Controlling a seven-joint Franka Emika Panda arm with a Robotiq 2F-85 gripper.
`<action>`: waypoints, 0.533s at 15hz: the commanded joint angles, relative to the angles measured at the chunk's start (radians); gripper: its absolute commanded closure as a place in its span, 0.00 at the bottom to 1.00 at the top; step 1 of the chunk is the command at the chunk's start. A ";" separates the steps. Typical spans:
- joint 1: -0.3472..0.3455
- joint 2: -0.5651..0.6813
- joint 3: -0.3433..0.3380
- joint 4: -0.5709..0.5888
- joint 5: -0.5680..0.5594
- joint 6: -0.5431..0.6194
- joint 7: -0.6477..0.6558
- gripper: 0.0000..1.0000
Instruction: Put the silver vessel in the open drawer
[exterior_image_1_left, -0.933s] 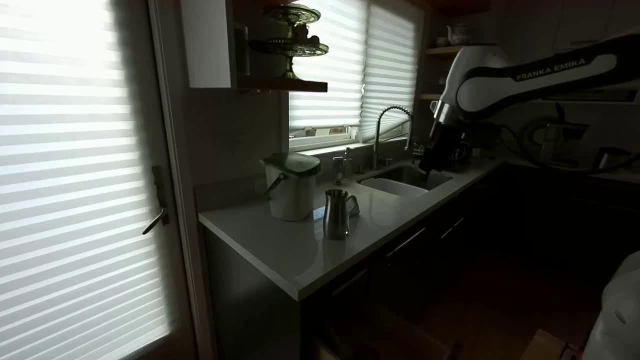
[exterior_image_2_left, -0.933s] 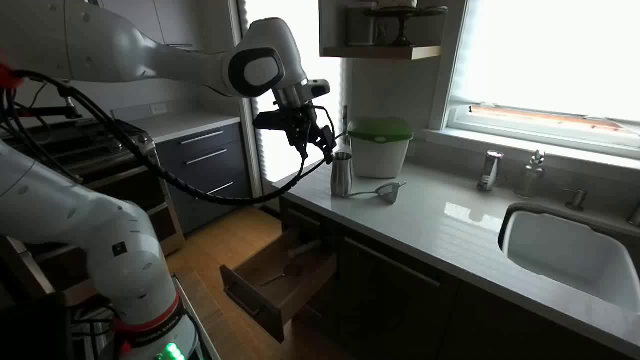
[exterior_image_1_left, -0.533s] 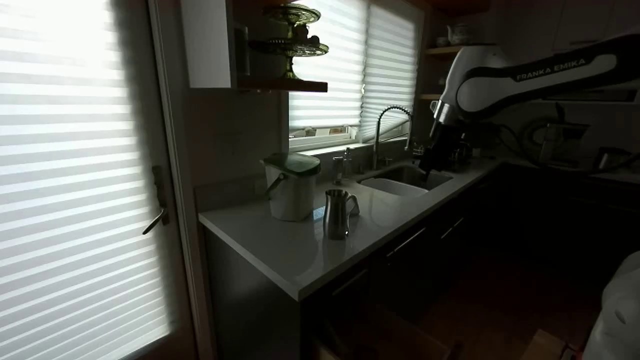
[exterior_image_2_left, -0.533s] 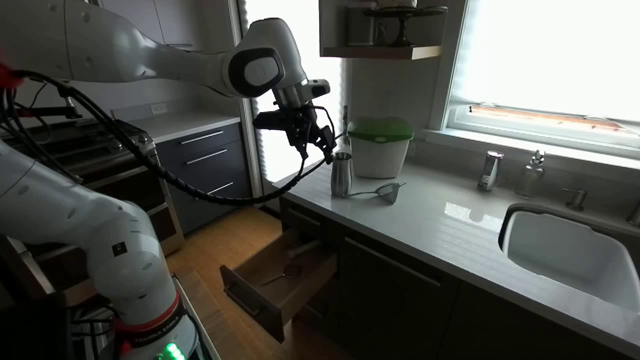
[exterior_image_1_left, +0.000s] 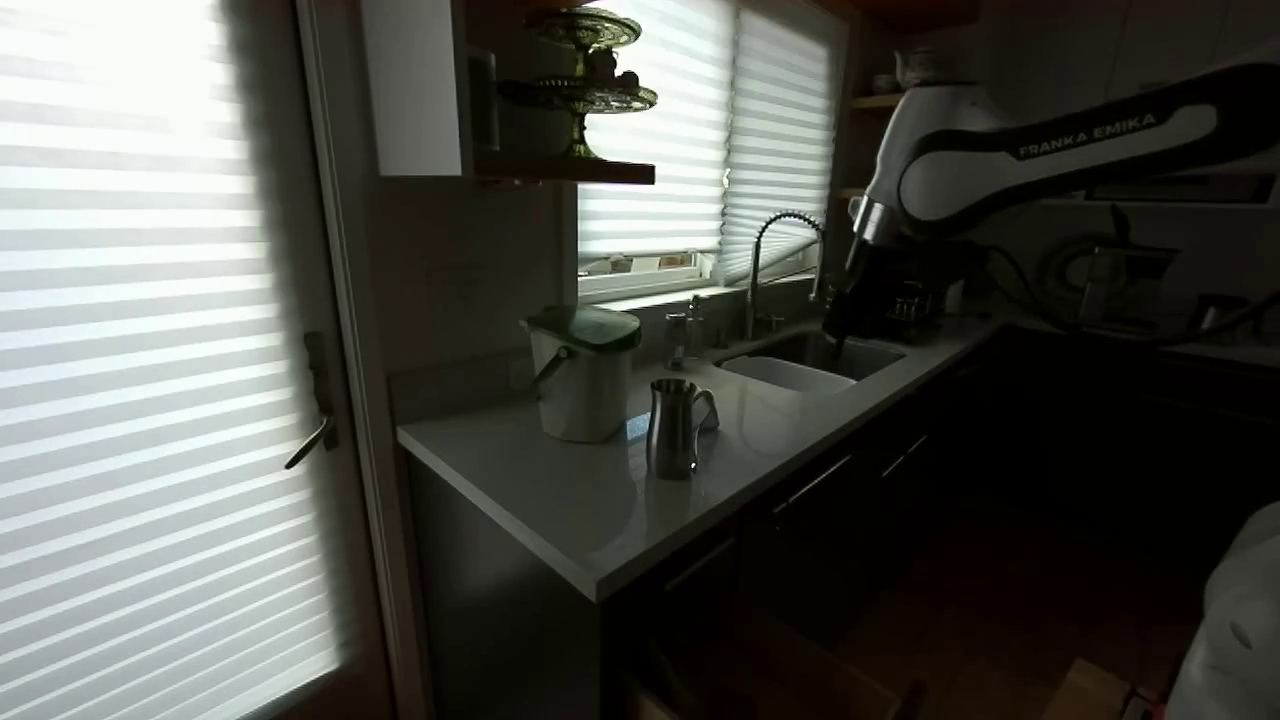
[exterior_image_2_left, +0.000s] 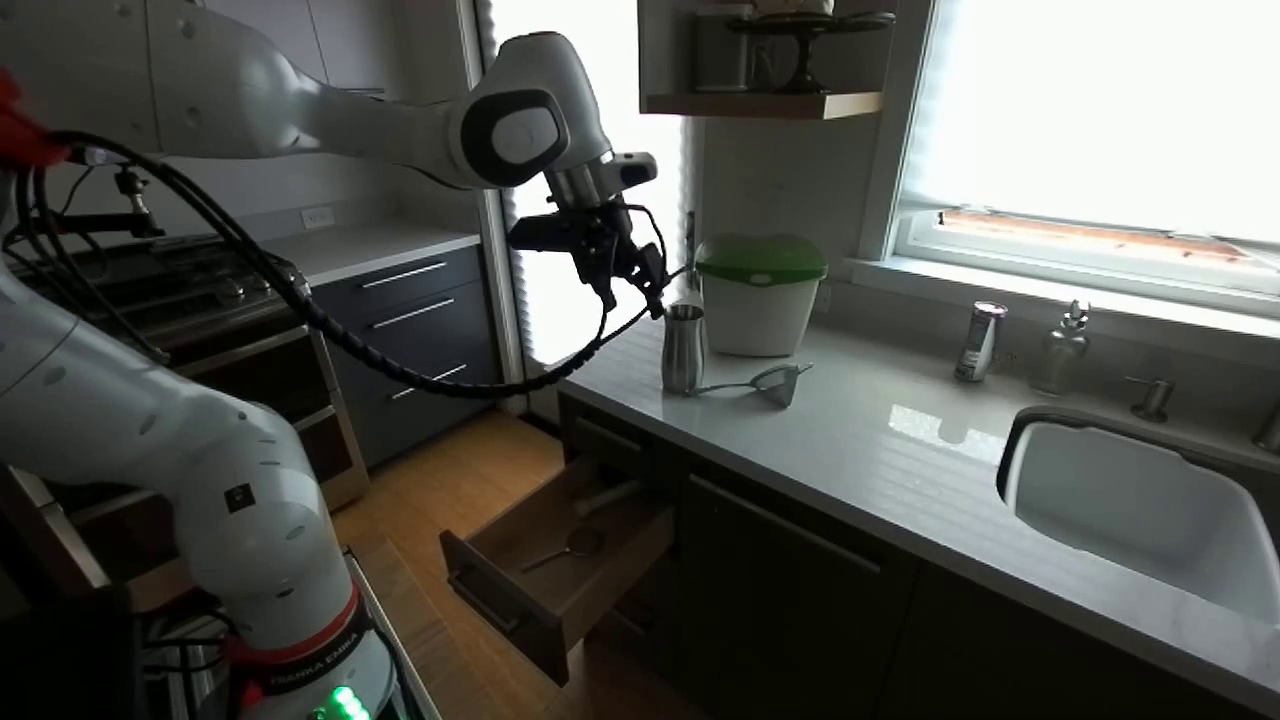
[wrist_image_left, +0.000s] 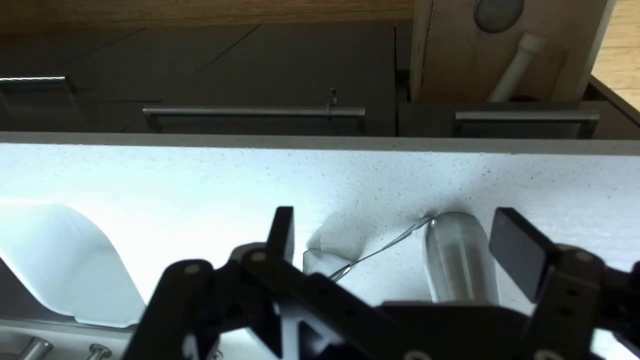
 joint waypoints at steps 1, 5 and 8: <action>0.010 0.114 0.056 0.114 0.013 -0.027 0.125 0.00; 0.013 0.217 0.095 0.214 0.021 -0.025 0.250 0.00; 0.010 0.272 0.109 0.272 0.010 -0.005 0.338 0.00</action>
